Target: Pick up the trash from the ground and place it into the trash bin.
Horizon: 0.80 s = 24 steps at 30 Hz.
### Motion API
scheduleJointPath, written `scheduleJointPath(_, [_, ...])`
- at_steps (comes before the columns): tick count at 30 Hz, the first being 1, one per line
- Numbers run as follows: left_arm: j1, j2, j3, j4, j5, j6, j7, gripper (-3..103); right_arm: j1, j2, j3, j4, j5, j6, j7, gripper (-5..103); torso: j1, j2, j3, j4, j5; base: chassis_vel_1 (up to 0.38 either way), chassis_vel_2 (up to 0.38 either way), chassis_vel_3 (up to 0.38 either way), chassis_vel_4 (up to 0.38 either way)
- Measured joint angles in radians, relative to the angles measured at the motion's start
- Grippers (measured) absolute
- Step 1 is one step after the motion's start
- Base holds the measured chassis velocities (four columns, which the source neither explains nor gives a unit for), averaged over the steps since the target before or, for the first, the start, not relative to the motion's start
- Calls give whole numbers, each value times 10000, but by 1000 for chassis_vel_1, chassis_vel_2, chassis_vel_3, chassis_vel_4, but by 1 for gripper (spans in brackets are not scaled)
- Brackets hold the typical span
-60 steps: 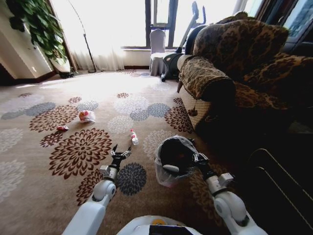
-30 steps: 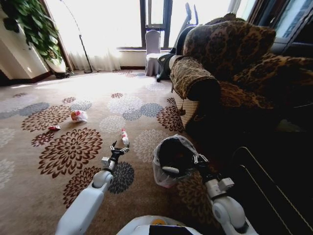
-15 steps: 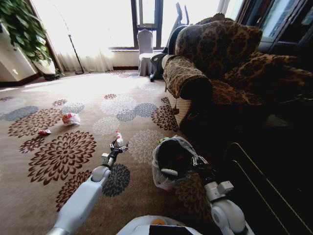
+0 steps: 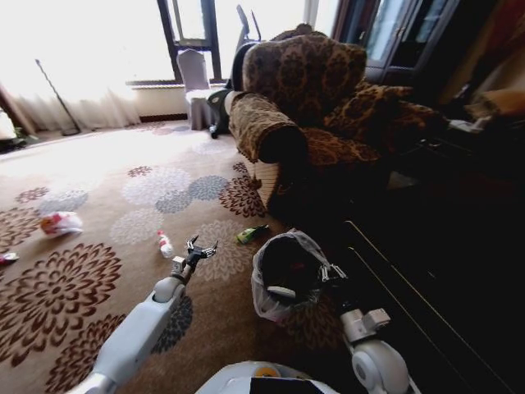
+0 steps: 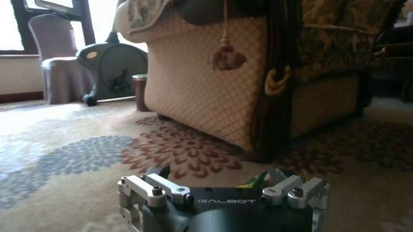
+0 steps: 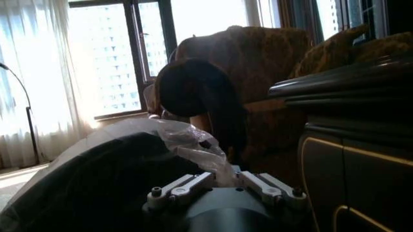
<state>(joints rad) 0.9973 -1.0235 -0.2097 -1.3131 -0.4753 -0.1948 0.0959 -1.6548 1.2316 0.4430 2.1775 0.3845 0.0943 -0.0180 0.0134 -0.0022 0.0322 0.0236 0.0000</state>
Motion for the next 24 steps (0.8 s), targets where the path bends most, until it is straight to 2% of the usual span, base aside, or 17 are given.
scheduleJointPath(4, [-75, -37, 146, 161, -41, -101, 31, 100, -46, -8, -61, 10, -69, -12, 2, 0, 0, 0, 0, -3, -1, -90, -93, -83, -111])
scheduleJointPath(10, [-253, -69, 417, 513, 71, -109, 75, 100, 9, 31, -233, 1, -289, -41, -4, 0, 0, 0, 0, 11, 1, -15, -6, -8, -7])
scheduleJointPath(24, [-724, -235, 1073, 1315, 239, -152, 260, 100, -23, 57, -234, -57, -390, -35, -3, 0, 0, 0, 0, 3, 1, 3, 3, -3, -6])
